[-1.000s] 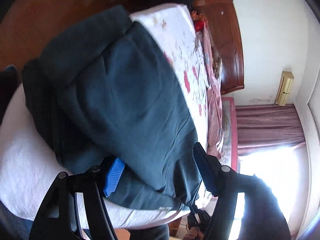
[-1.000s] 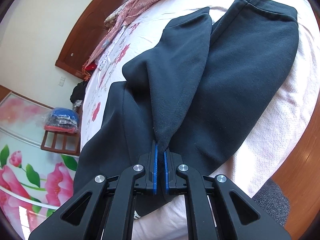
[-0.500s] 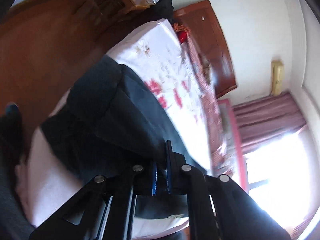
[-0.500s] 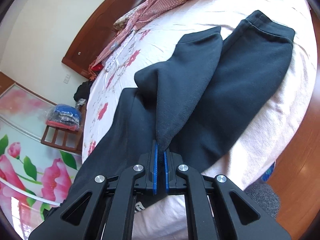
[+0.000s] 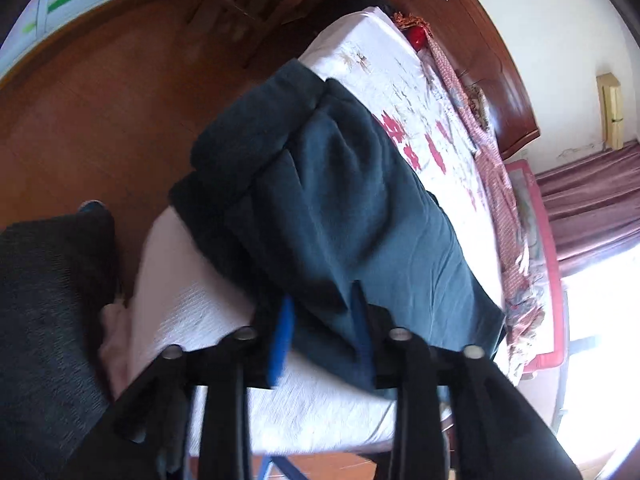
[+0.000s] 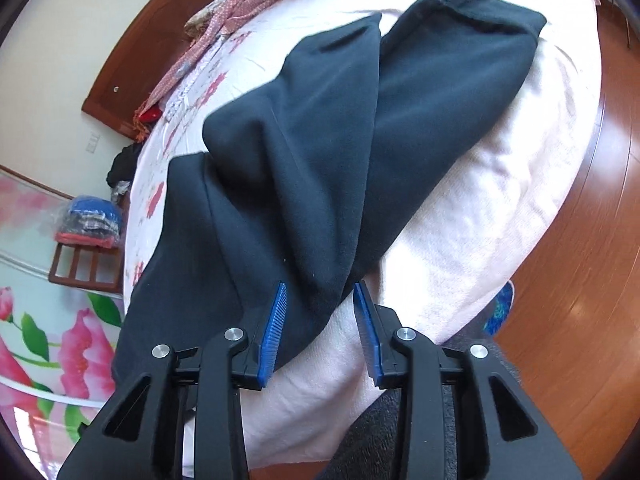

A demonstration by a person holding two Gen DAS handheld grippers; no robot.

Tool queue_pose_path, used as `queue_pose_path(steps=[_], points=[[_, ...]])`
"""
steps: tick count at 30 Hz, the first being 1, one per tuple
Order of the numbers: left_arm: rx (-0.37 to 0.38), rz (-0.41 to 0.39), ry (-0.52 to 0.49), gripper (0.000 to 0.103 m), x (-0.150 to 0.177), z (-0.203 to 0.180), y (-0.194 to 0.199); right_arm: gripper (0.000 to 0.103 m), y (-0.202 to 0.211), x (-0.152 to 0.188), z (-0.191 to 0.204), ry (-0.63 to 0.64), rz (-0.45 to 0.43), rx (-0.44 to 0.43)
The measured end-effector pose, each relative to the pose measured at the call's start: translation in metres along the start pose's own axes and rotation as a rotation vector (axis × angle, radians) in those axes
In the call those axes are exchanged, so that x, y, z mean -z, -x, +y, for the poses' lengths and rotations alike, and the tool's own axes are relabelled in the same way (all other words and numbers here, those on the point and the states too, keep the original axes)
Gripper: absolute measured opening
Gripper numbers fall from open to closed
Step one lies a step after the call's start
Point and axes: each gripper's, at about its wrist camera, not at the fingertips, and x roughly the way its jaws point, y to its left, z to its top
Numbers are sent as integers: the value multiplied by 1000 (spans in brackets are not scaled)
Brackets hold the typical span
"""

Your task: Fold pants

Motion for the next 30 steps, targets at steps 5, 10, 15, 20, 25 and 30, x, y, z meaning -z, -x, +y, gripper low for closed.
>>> queue_pose_path(steps=[5, 10, 15, 20, 25, 30], points=[[-77, -52, -125, 49, 5, -27, 43, 34, 17, -68, -21, -57, -168, 97], [-21, -18, -486, 74, 20, -117, 33, 34, -17, -156, -13, -39, -269, 128], [98, 77, -710, 82, 47, -192, 3, 34, -69, -207, -14, -89, -176, 182], [176, 175, -744, 84, 78, -237, -33, 35, -95, -207, -14, -67, -146, 257], [152, 249, -766, 88, 108, -237, -45, 10, -88, -203, 5, 67, -170, 267], [118, 267, -732, 88, 108, -223, -52, 9, -17, -203, 19, 60, -296, 154]])
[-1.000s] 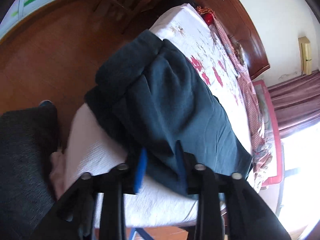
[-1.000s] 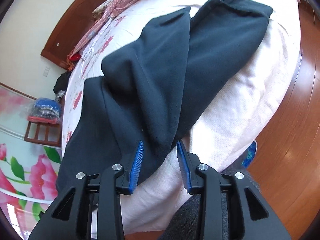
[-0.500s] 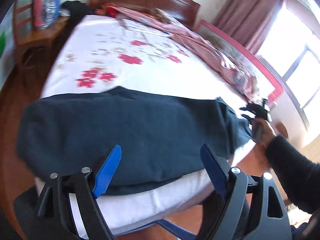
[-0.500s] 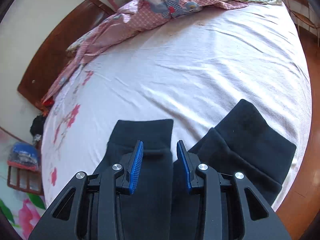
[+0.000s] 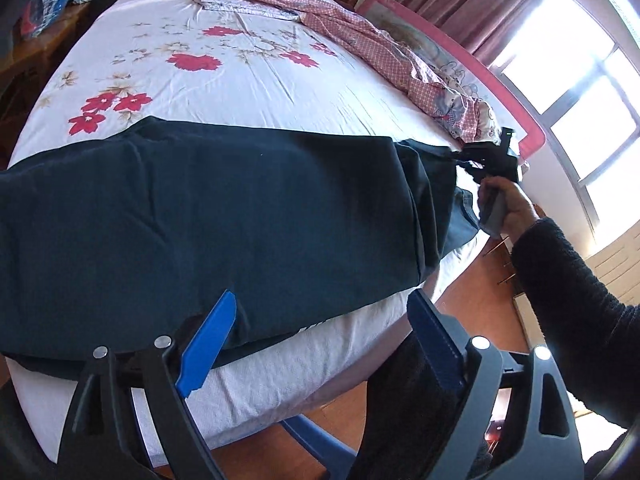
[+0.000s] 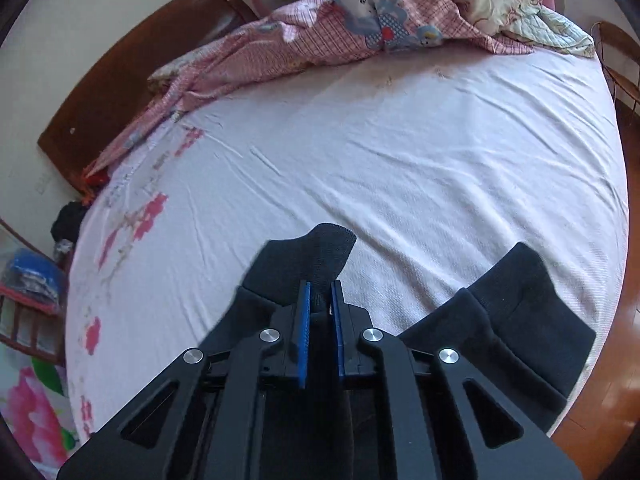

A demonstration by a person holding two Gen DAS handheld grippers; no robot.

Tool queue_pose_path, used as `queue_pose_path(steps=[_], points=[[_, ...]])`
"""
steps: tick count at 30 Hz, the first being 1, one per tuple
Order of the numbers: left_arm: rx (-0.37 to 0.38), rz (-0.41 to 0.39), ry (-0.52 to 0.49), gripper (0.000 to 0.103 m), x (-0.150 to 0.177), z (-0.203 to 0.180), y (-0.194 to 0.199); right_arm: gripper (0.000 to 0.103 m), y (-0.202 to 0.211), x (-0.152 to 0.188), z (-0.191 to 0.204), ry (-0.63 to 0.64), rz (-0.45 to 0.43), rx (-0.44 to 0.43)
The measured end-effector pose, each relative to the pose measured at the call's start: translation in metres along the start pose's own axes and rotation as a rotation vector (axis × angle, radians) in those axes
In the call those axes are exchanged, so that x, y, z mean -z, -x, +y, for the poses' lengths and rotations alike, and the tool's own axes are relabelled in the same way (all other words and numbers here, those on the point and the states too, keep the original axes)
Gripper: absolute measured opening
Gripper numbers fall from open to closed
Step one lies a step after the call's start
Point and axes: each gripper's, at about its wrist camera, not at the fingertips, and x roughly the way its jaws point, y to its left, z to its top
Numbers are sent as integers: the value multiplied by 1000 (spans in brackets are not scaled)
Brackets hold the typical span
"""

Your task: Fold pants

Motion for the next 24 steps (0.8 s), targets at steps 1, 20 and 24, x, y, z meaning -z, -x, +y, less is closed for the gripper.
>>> queue_pose_path(steps=[1, 20, 24], points=[[1, 3, 12, 88, 1, 3, 0, 9, 17, -3, -1, -1, -33, -10], [-77, -7, 74, 89, 10, 26, 3, 51, 32, 71, -175, -397, -66, 118], [-199, -64, 65, 89, 12, 50, 22, 51, 57, 78, -156, -363, -72, 118]])
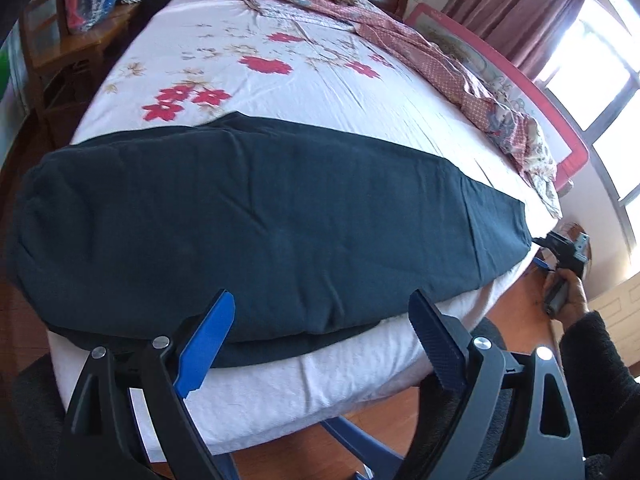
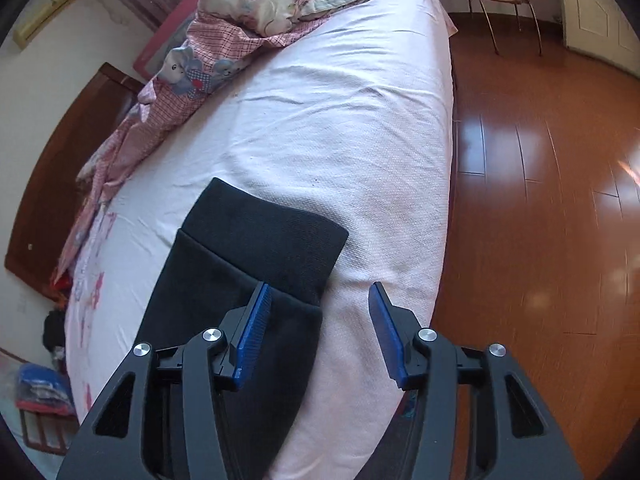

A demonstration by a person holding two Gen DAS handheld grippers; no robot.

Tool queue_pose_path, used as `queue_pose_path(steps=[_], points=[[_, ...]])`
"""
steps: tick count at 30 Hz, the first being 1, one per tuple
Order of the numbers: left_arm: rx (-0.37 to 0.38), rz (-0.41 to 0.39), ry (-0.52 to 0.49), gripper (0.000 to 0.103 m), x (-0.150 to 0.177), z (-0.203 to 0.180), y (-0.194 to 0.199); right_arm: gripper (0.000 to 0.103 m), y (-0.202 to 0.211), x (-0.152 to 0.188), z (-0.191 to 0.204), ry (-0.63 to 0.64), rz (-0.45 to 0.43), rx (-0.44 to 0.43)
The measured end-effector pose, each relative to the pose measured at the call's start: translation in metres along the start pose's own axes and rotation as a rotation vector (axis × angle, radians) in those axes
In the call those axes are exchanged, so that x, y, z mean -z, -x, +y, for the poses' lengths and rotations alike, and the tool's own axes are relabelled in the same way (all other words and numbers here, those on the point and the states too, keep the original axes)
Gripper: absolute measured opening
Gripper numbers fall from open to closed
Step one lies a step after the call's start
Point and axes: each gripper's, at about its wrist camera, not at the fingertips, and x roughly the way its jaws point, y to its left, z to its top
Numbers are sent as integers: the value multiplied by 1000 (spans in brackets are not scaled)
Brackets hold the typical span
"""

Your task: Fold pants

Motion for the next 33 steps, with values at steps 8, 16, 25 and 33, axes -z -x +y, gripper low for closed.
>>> queue_pose_path(steps=[8, 16, 25, 33], points=[[-74, -147, 12, 90, -88, 96, 15, 51, 36, 44, 67, 234, 36, -98], [136, 25, -59, 85, -135, 66, -73, 51, 43, 81, 114, 320, 145, -217], [-8, -2, -66, 73, -119, 107, -129, 51, 33, 97, 109, 324, 218, -259], [-29, -8, -66, 76, -101, 88, -82, 51, 34, 91, 81, 251, 201, -260]])
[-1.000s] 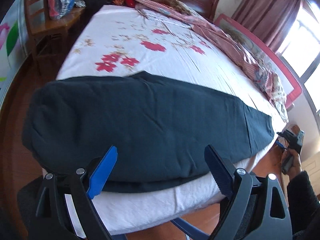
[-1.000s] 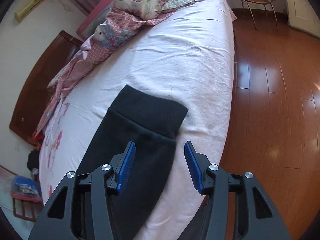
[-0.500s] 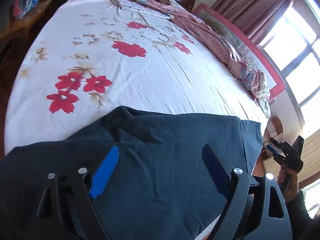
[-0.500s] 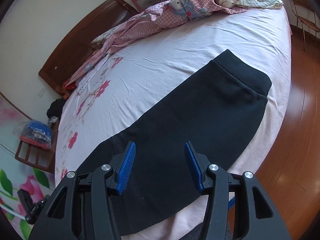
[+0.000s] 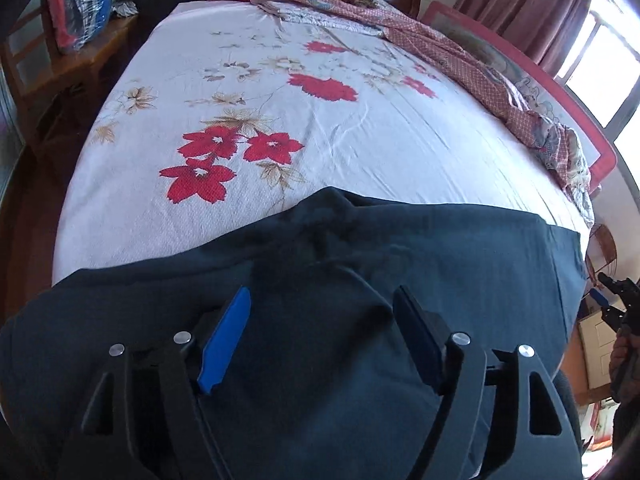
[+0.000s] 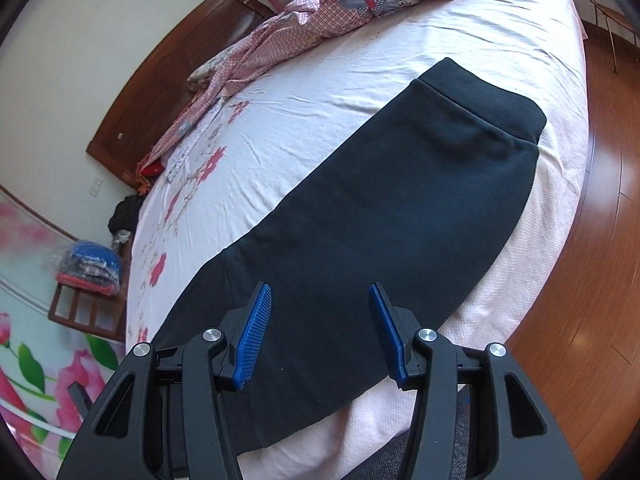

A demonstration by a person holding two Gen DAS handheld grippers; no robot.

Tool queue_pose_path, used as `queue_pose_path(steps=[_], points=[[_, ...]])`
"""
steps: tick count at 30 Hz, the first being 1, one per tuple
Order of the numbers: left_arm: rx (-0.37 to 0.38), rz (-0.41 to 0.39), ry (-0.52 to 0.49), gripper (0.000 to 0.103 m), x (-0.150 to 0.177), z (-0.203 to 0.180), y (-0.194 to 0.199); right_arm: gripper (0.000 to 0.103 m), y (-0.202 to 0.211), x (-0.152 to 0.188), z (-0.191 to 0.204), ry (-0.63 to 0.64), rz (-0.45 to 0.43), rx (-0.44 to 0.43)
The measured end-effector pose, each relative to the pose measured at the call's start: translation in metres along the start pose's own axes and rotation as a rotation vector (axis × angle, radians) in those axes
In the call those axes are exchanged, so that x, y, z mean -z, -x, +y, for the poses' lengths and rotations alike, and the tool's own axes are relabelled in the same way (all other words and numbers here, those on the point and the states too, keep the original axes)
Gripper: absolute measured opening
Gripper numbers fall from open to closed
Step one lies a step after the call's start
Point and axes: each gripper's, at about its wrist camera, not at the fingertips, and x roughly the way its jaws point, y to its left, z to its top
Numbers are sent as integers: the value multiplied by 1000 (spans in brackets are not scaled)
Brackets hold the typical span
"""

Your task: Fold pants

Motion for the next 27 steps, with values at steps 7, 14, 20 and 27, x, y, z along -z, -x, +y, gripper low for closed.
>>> queue_pose_path(steps=[7, 14, 20, 27], points=[[-14, -13, 60, 92, 46, -21, 66, 51, 18, -26, -71, -209, -103, 87], [36, 96, 158, 98, 87, -66, 65, 51, 9, -53, -114, -350, -144, 56], [97, 234, 114, 98, 113, -105, 43, 51, -5, -69, -124, -350, -141, 98], [97, 243, 119, 98, 114, -110, 45, 51, -30, -79, -124, -349, -89, 97]])
